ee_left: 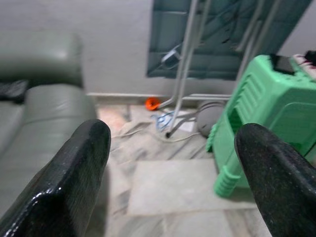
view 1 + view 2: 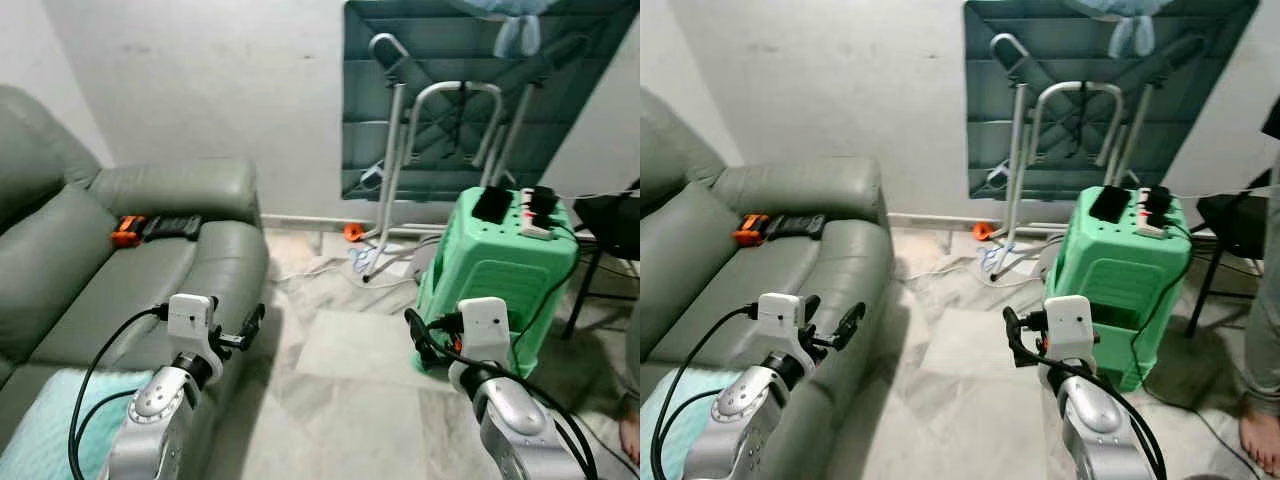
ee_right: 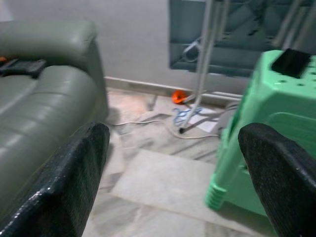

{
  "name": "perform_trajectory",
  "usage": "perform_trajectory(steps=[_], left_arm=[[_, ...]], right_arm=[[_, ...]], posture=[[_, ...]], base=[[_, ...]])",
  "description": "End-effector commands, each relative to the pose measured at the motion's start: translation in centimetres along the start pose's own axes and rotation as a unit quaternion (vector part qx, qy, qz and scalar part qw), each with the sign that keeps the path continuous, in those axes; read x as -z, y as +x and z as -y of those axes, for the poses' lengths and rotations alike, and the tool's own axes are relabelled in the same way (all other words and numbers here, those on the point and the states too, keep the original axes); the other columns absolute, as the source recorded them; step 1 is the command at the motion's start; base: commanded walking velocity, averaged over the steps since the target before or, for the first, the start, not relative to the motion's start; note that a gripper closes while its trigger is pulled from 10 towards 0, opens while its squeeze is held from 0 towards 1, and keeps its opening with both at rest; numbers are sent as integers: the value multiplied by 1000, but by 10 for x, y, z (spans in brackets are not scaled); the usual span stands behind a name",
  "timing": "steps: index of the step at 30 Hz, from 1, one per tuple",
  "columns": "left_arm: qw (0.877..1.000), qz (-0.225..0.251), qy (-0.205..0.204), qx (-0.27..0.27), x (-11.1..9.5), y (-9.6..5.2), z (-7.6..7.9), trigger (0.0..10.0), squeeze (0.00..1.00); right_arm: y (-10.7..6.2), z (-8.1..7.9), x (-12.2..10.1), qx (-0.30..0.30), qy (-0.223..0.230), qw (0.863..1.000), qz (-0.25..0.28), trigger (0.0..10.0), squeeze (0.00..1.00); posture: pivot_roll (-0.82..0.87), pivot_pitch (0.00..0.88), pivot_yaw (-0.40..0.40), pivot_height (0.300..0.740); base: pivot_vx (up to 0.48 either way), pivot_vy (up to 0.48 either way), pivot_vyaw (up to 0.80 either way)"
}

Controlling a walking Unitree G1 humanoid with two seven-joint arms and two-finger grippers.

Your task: Move the pillow to the sofa

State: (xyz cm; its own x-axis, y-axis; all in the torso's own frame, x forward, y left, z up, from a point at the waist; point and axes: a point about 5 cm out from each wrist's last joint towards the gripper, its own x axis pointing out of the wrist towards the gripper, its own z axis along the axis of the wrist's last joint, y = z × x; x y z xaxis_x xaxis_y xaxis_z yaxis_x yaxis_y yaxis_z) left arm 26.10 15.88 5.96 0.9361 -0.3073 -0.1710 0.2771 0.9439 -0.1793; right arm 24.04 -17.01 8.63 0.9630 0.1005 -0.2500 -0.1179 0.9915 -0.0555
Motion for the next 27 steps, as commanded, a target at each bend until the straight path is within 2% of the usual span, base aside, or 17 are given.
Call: perform_trajectory(steps=[1,27], left_arm=[[1000,-1,6,3,-1,1,1,10000,0],[1000,2,5,10,-1,3,4,10000,0]], right_arm=[[2,2,-4,4,0,1000,7,10000,0],[2,3,-2,1,-5,1000,7,10000,0]], posture=[[-101,0,46,740],[-103,0,45,740]], base=[[334,0,0],[457,0,0]])
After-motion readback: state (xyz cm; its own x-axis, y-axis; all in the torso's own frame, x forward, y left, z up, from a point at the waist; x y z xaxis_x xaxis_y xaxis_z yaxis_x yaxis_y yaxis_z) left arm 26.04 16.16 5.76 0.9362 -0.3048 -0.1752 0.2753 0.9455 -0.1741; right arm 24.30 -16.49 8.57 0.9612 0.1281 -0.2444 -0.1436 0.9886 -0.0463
